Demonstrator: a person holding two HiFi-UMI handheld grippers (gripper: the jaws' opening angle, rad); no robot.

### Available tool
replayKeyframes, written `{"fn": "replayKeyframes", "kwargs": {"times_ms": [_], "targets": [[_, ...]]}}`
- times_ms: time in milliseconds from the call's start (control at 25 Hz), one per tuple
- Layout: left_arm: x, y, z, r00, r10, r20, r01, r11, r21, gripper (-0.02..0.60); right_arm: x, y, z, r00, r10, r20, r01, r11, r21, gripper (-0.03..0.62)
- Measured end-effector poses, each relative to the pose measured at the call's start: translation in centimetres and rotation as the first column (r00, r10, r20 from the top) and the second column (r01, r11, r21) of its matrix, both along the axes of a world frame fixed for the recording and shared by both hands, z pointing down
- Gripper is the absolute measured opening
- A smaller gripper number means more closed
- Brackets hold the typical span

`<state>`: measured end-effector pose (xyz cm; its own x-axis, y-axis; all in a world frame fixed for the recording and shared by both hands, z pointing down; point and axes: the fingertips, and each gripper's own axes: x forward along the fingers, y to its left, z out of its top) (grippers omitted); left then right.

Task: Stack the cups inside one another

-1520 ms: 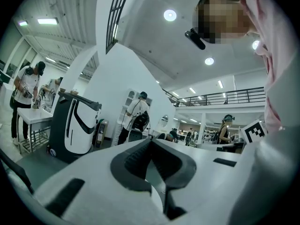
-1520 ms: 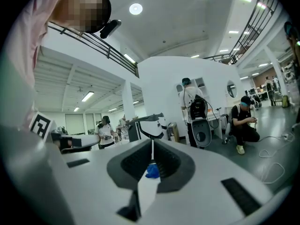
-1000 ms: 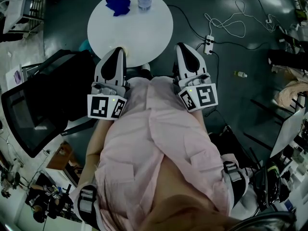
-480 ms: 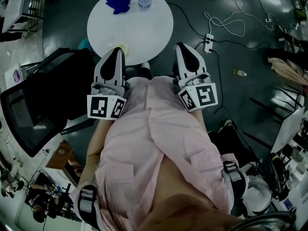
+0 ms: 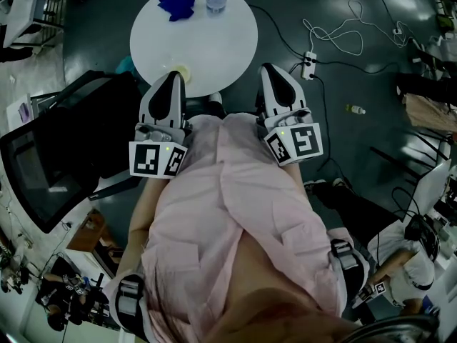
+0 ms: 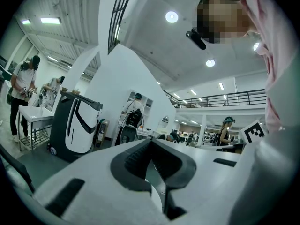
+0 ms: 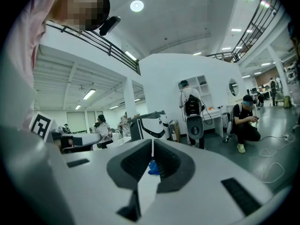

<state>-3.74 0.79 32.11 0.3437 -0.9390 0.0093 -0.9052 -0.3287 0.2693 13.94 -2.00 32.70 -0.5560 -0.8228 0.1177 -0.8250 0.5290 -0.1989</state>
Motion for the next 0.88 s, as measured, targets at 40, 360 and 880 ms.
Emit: {"fn": "replayKeyframes", "kwargs": {"times_ms": [40, 360, 880], "targets": [[-0.1, 0.0, 0.0, 1.0, -0.002, -0.001, 0.002, 1.0, 0.0, 0.015, -0.1, 0.0, 0.0, 1.0, -0.001, 0.0, 0.001, 1.0, 0.0, 0.034], [-0.6, 0.1, 0.0, 1.0, -0.015, -0.004, 0.015, 1.0, 0.004, 0.015, -1.3, -0.2, 0.3, 0.999, -0.05, -0.016, 0.05, 0.999, -0.006, 0.035], [-1.8, 0.1, 0.0, 1.0, -0.016, -0.001, 0.016, 1.0, -0.01, 0.015, -5.5, -1.6, 2.4, 0.978, -0.162, -0.129, 0.152, 0.985, -0.079, 0.035]]}}
